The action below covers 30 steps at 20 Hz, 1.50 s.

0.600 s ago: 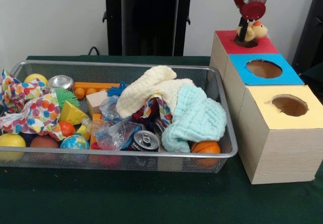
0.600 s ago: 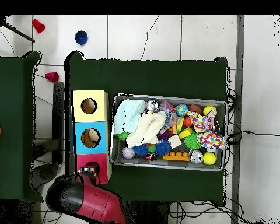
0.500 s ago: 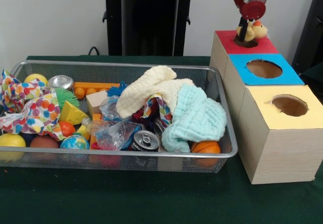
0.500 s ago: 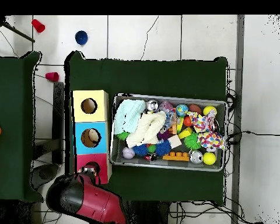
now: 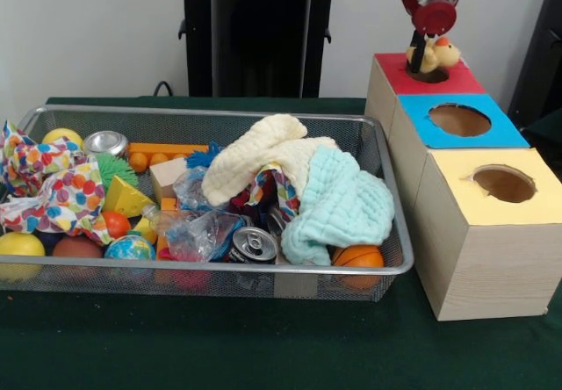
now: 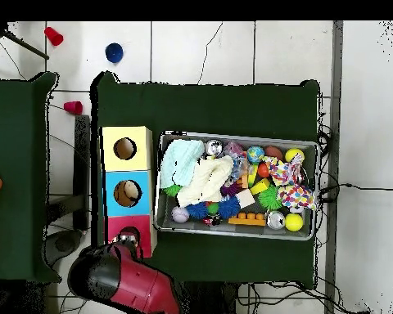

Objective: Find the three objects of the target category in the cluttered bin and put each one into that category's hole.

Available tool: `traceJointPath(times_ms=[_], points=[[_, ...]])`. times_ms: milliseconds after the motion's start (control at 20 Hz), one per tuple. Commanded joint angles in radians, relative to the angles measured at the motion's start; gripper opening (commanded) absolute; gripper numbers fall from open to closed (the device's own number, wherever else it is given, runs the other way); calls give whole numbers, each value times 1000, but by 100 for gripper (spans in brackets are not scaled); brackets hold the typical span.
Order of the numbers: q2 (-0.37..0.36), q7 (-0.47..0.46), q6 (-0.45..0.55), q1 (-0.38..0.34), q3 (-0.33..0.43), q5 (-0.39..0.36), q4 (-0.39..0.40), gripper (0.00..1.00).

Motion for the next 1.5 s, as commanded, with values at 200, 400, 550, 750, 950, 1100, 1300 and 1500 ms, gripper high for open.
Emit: traceJointPath(times_ms=[200, 400, 550, 750, 950, 1100, 1300, 1500], points=[[17, 24, -18, -131, 31, -45, 18, 0], [5, 39, 35, -114, -5, -67, -11, 0], [-17, 24, 80, -131, -16, -90, -29, 0], [-12, 16, 77, -164, 3, -104, -39, 0], [2, 40, 70, -161, 13, -106, -50, 0], [13, 69, 76, -142, 13, -99, -68, 0], [27, 108, 115, -100, -7, -88, -113, 0], [12, 135, 183, -63, -36, -90, -148, 0]])
